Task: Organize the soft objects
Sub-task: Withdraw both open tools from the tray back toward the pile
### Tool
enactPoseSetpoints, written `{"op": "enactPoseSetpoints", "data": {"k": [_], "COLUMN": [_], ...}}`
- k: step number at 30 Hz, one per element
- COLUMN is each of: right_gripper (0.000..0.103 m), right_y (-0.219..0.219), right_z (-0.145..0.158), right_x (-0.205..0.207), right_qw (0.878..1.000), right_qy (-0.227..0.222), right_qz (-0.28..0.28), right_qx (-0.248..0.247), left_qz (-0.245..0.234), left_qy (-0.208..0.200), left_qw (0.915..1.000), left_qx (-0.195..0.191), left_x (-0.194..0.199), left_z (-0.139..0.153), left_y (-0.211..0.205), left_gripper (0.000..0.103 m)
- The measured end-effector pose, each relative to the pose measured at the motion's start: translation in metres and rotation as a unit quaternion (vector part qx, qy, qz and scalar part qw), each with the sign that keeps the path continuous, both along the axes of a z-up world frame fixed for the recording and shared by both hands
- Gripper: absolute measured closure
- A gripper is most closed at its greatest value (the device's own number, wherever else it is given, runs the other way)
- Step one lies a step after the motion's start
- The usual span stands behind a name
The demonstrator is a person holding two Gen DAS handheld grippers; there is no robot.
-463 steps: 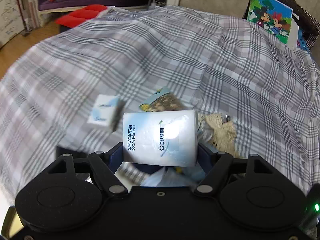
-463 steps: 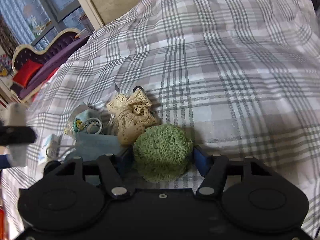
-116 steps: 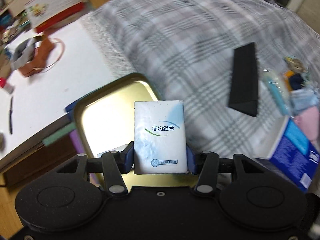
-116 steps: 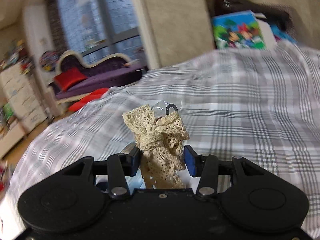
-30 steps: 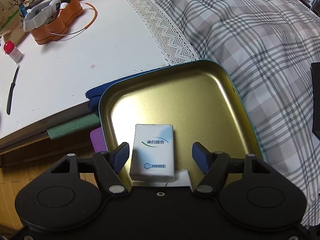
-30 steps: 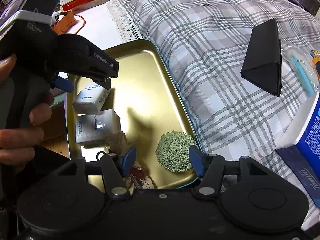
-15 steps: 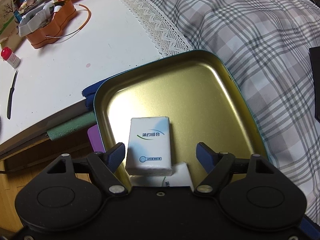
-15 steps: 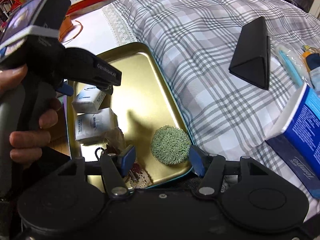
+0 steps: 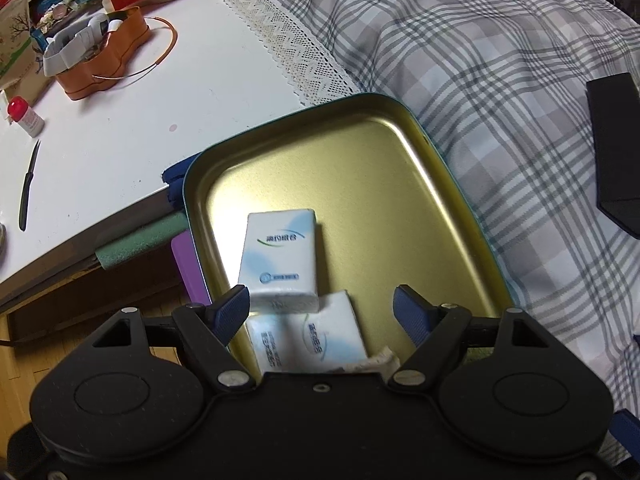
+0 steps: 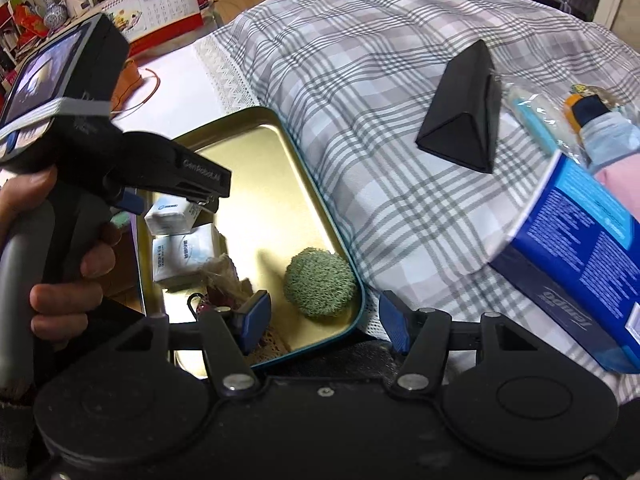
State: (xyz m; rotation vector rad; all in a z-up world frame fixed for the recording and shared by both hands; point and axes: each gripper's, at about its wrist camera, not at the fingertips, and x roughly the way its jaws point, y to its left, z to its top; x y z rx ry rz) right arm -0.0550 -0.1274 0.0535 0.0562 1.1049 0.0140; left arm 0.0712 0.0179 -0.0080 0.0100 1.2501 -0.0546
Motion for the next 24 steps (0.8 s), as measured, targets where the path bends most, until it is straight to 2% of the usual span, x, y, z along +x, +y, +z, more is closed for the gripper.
{"op": "enactPoseSetpoints", "data": {"k": [8,24], "right_gripper": [0.045,0.042], "right_y": [-0.023,-0.081], "right_z": [0.014,0.035], "right_x": [-0.023,-0.079], "right_qw": [1.0,0.996], "right_qy": [-0.013,-0.03], "right_qz": [-0.027,-0.083], "right_qx": [0.007,0.006], "left_qz": [-0.021,-0.114], "left_qy": [-0.009,-0.029], "left_qw": [0.9997,0.993], "left_qx": [0.006,-0.001], "left_x": [-0.03,-0.09], "left_z": [0.016,0.051], "left_y": [-0.016,-0.073], "left_gripper": [0.027,0.026]}}
